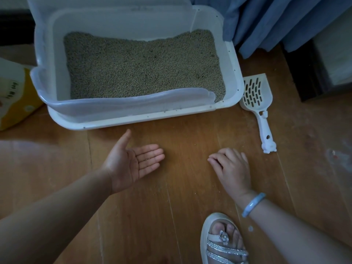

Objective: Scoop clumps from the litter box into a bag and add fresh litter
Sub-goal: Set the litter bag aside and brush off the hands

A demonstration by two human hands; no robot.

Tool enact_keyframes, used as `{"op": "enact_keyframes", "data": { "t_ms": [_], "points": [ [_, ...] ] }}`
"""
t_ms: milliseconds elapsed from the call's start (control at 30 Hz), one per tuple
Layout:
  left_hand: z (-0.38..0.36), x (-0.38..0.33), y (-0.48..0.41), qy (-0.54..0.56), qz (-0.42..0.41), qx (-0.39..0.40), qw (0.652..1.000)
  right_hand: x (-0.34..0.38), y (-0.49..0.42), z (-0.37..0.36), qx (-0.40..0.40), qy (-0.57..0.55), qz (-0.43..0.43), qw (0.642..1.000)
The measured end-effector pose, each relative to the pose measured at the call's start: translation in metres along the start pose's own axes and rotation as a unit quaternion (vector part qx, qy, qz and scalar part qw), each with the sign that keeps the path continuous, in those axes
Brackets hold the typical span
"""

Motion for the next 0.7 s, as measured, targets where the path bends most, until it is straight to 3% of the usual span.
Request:
{"op": "enact_keyframes", "data": {
  "t_ms": [167,267,400,500,600,700],
  "points": [
    [0.000,0.002,0.001,-0.005,0.000,0.003,1.000,0.004,-0.005,-0.002,0.029,0.028,0.043,0.998],
    [0.000,0.001,0.002,-0.004,0.000,0.002,1.000,0.004,-0.009,-0.003,0.052,0.006,-0.009,0.999],
    [-0.001,0.002,0.001,-0.002,0.000,0.003,1.000,0.019,-0.025,0.005,0.036,-0.108,-0.081,0.990],
    [-0.007,0.004,0.000,-0.005,0.007,0.011,1.000,0.062,-0.043,0.014,0.029,-0.179,-0.031,0.983],
    [-0.013,0.007,-0.001,-0.014,0.009,0.016,1.000,0.112,-0.050,0.014,0.046,-0.185,0.064,0.980],
    [-0.015,0.007,0.002,-0.026,0.005,0.025,0.999,0.129,-0.048,0.008,0.059,-0.205,0.102,0.972]
  ]
}}
Point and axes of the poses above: each hand's wrist, its own y-axis away from the middle knuckle, its own z-axis out of the back of the hand, x = y × z, the point moved 4 cm from there along -y, towards the middle knuckle, and after that the axes turned 9 degrees about -y, right-handed, at the moved point
